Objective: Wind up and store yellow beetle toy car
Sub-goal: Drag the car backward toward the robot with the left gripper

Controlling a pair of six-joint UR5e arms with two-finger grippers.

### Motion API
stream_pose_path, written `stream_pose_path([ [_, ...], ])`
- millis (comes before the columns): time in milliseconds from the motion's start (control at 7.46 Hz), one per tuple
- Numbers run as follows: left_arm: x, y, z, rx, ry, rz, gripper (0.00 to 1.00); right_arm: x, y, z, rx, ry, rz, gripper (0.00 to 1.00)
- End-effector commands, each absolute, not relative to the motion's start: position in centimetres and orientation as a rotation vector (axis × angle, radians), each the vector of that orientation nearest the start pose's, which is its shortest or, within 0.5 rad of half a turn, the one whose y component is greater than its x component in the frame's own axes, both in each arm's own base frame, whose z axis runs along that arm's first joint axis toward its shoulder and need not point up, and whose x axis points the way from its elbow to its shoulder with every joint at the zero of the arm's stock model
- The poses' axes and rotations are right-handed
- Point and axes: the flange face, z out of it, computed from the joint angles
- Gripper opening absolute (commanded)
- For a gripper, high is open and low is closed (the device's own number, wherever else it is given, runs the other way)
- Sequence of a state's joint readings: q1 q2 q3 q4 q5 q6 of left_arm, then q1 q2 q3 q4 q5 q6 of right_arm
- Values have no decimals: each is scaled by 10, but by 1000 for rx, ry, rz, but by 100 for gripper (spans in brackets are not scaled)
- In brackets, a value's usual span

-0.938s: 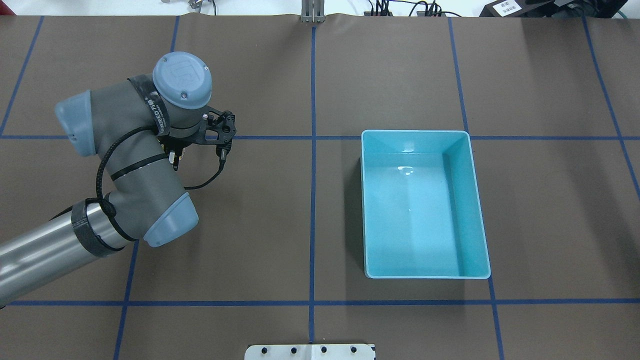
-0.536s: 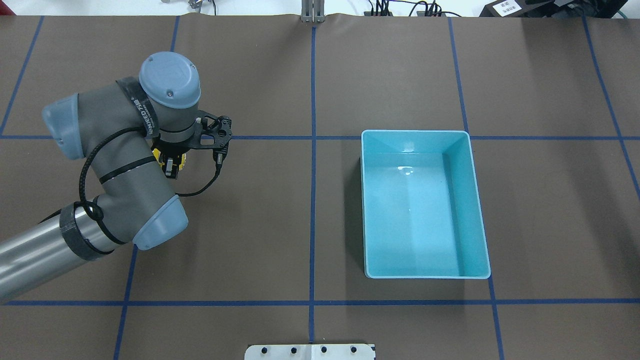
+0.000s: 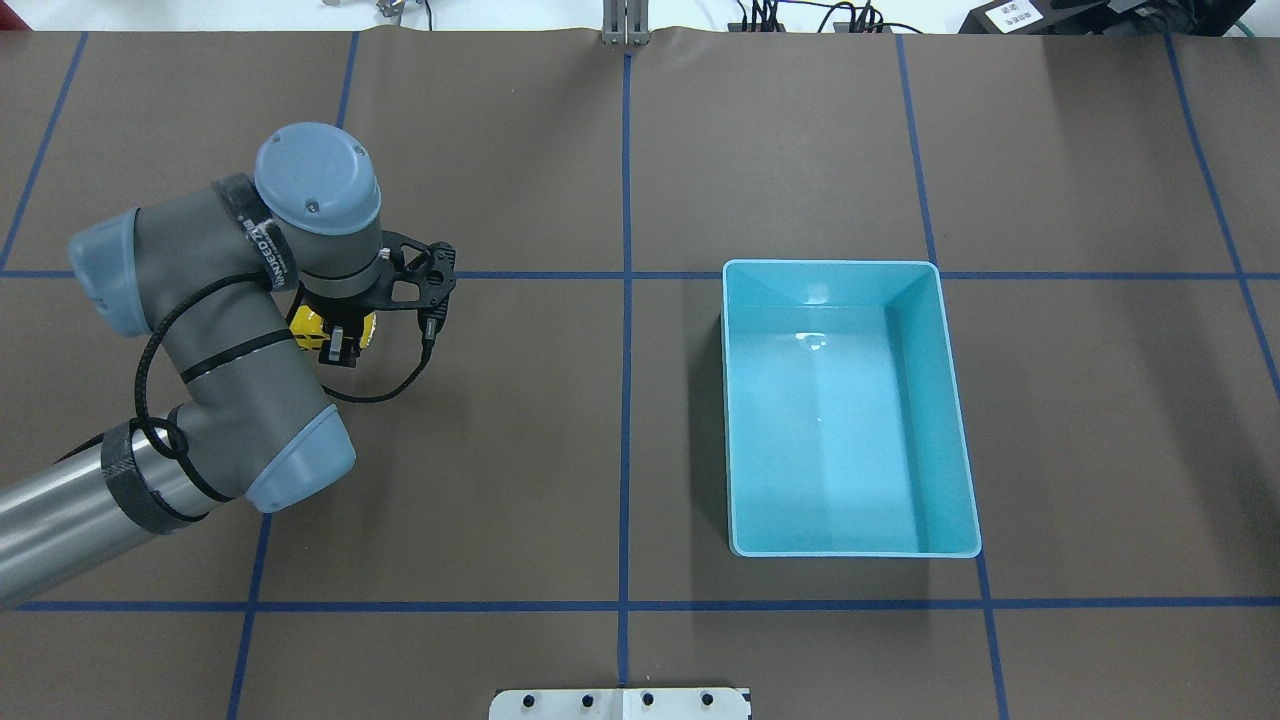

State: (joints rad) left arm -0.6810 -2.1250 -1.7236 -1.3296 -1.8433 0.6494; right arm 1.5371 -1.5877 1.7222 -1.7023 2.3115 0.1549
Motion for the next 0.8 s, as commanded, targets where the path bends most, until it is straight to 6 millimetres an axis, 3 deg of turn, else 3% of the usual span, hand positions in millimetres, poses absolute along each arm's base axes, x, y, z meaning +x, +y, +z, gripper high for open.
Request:
stream_pose_path([
  [0,447,-493,319,515,393,1573,0,50,-483,608,-67,-738,114,100],
  [268,447,-494,331,561,399,1584,0,50,-483,608,-67,-738,114,100],
  [670,440,-497,334,568,480,1688,0,49,-483,608,-69,-738,114,100],
])
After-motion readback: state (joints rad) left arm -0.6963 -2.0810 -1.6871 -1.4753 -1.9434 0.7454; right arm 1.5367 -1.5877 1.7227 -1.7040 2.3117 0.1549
